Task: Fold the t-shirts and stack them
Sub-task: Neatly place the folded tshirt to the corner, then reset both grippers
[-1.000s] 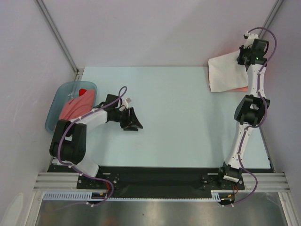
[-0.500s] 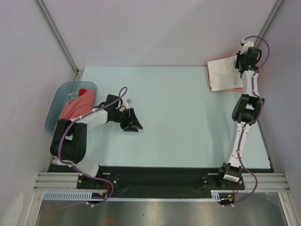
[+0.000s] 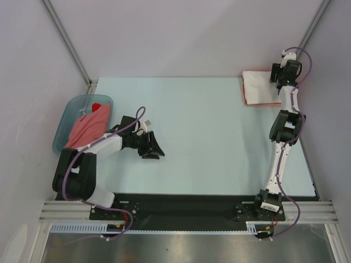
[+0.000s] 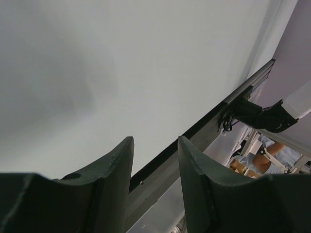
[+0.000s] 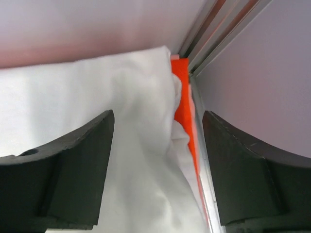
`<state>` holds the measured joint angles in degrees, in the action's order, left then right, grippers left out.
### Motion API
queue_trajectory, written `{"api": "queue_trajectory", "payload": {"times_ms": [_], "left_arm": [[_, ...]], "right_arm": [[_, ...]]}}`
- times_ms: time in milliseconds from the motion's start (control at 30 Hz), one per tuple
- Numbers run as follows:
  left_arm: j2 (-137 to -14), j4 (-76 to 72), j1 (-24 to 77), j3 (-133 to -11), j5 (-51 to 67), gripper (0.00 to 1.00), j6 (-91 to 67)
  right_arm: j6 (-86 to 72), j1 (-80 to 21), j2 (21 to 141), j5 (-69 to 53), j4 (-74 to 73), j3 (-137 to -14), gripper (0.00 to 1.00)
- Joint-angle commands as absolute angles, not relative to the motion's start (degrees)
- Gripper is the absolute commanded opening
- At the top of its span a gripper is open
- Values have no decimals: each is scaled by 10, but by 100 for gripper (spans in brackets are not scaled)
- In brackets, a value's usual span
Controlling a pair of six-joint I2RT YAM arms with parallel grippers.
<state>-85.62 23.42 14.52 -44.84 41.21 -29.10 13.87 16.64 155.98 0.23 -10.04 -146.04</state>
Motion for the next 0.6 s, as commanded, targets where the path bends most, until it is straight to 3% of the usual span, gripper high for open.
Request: {"api": "queue_trajectory", "payload": {"times_ms": [0,267,367,567], "left_arm": [[-807,197,149,-406,432,47,-322],[-712,179,149,-379,422,47,-359],[-662,167,151,-368,420,48,-385],[-512,147,167,-318,400,50,-449]], "right_arm": [[134,158,1442,7,-90,-1477,77],[31,50,1271,6,-254,-1406,94],[-63,2,1183,-48,-287,-1311,100],[-257,-48,904,-146,-153,-867,100]]}}
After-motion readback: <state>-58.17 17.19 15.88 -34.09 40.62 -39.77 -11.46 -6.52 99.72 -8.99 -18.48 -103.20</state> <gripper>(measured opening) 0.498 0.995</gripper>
